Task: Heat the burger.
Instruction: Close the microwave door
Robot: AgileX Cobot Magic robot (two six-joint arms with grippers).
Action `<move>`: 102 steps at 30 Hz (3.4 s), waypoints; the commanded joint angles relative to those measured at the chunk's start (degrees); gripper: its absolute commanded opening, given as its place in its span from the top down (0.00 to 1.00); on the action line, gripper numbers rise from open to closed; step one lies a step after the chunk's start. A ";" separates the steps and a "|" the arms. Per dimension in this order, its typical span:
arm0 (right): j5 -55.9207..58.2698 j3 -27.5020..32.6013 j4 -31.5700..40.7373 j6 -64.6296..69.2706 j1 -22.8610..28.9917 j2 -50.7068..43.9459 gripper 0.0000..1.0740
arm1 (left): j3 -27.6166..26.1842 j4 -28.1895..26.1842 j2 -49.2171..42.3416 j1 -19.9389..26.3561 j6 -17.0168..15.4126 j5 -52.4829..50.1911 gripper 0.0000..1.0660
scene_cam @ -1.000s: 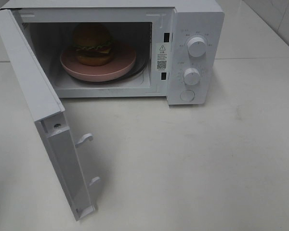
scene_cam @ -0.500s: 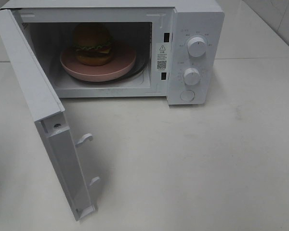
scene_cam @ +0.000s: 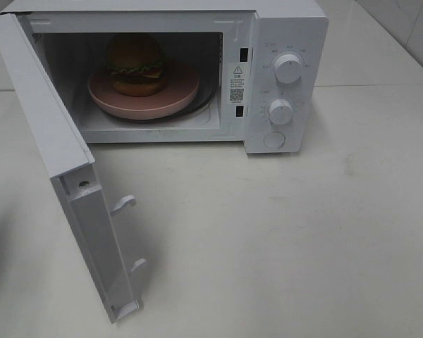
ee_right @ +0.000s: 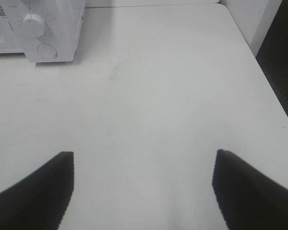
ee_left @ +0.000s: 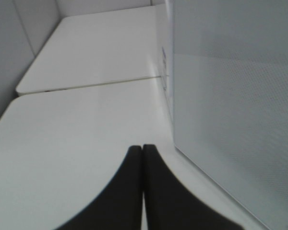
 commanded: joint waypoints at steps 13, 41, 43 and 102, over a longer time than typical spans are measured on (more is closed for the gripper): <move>-0.40 -0.06 0.06 -0.63 0.17 -1.60 0.29 | -0.69 17.82 21.14 -0.11 -6.42 -31.28 1.00; -0.40 -0.06 0.06 -0.63 0.17 -1.60 0.29 | -9.40 -21.49 34.26 -39.36 3.09 -36.10 1.00; -0.40 -0.06 0.06 -0.63 0.17 -1.60 0.29 | -11.34 -24.47 35.18 -41.54 3.09 -36.04 1.00; -0.40 -0.06 0.06 -0.69 0.17 -1.60 0.29 | -54.20 -60.73 49.90 -53.51 40.45 -3.21 1.00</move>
